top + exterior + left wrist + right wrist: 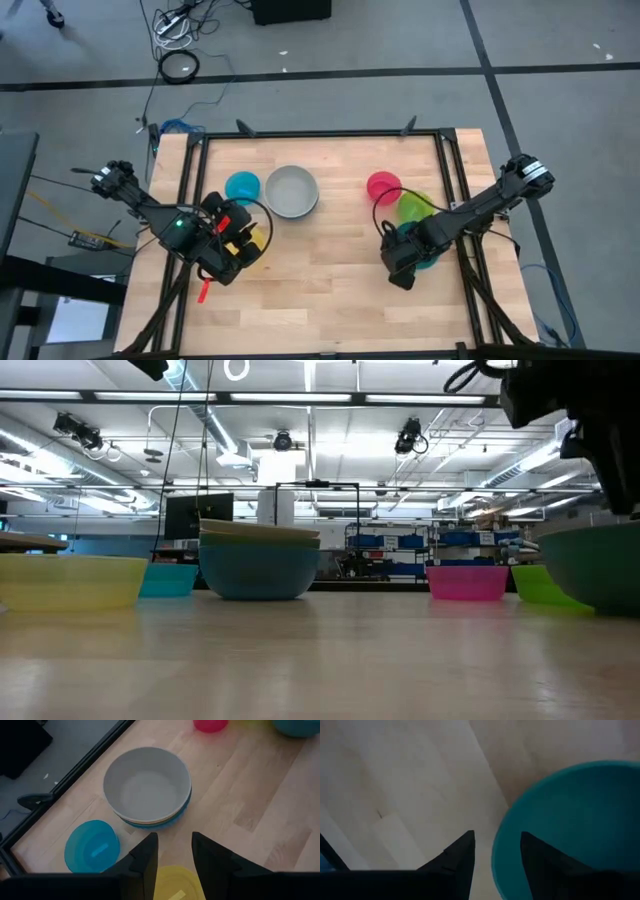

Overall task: Nest bowls inside each other
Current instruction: Stack the dark blue bowl on top of the gray bowl

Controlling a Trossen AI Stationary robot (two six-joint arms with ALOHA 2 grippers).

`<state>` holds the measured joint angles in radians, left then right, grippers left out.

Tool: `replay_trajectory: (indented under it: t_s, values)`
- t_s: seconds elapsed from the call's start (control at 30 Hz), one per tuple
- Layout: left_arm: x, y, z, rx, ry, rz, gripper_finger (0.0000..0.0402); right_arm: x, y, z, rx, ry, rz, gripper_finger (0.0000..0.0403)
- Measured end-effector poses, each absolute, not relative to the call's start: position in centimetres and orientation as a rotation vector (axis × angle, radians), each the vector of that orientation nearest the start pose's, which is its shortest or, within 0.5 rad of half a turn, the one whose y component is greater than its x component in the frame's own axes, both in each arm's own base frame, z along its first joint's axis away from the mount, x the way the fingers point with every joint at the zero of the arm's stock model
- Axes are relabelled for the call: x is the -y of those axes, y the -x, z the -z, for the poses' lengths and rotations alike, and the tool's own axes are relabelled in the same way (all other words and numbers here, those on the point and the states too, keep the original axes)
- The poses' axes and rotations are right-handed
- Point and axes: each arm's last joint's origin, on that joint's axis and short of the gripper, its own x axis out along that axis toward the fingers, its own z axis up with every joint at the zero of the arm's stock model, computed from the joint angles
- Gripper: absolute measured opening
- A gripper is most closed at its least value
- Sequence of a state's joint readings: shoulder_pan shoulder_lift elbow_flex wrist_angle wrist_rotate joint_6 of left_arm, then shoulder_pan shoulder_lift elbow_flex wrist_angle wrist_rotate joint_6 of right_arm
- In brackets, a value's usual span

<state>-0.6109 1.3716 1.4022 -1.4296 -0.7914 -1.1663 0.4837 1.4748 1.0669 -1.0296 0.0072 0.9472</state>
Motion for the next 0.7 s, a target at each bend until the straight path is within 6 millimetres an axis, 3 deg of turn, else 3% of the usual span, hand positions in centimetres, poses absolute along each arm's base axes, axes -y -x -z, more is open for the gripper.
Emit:
replay_trajectory:
  t_s: [0.43,0.57,0.7]
  values:
    - [11.3,-19.7,-34.3,-0.780,0.153,-0.688,0.0128,-12.4,-23.8,-16.4,-1.550,-0.215,0.369,0.0139]
    - [11.3,-19.7,-34.3,-0.782,0.150,-0.689,0.0128,-12.5,-24.1,-15.9,-1.582,-0.223,0.295,0.0086]
    - [11.2,-19.7,-34.3,-0.780,0.146,-0.691,0.0128,-12.9,-24.5,-17.6,-1.560,-0.232,0.199,0.0012]
